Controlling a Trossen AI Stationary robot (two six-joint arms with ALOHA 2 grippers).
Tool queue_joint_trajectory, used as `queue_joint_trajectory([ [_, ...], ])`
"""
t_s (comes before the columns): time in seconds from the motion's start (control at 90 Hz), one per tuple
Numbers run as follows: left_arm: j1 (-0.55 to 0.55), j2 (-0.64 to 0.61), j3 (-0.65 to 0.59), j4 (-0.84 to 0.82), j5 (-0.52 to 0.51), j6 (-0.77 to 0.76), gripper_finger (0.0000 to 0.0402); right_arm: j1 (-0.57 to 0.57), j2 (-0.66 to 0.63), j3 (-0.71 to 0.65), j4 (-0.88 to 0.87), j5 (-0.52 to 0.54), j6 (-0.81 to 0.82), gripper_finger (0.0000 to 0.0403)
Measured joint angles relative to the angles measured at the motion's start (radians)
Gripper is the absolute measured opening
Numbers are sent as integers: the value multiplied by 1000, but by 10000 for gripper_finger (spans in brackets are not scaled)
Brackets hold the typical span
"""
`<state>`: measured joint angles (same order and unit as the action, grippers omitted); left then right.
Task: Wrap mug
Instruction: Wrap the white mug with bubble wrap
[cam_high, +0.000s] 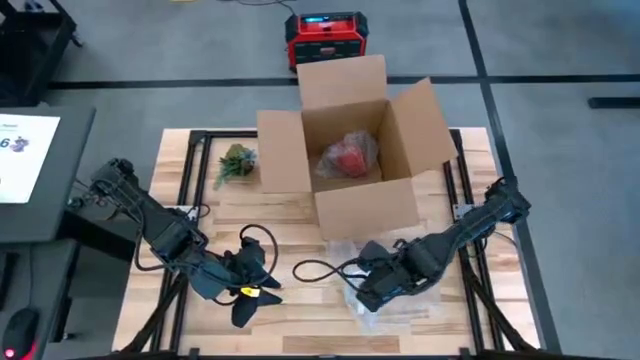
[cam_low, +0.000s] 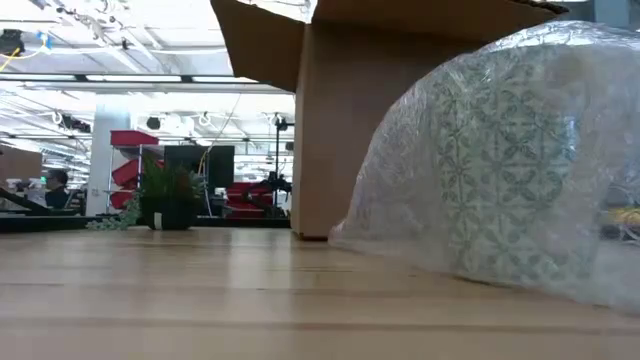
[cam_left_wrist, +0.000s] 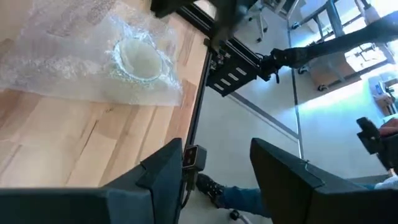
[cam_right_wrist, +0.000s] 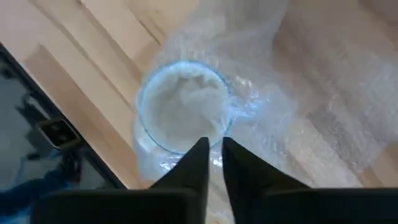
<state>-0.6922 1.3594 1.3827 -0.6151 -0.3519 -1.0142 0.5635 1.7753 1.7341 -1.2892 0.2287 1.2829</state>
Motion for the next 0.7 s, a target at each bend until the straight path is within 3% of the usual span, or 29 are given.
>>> queue_joint_trajectory([
  [0.122,0,0,0,0,0,0,171,6,-7,-52,-5,21,53,127],
  [0.378,0,0,0,0,-2,8,171,-63,13,-198,152,-43,18,250],
  [0.7,0,0,0,-1,-7,8,171,-135,14,-346,414,-132,-59,262],
])
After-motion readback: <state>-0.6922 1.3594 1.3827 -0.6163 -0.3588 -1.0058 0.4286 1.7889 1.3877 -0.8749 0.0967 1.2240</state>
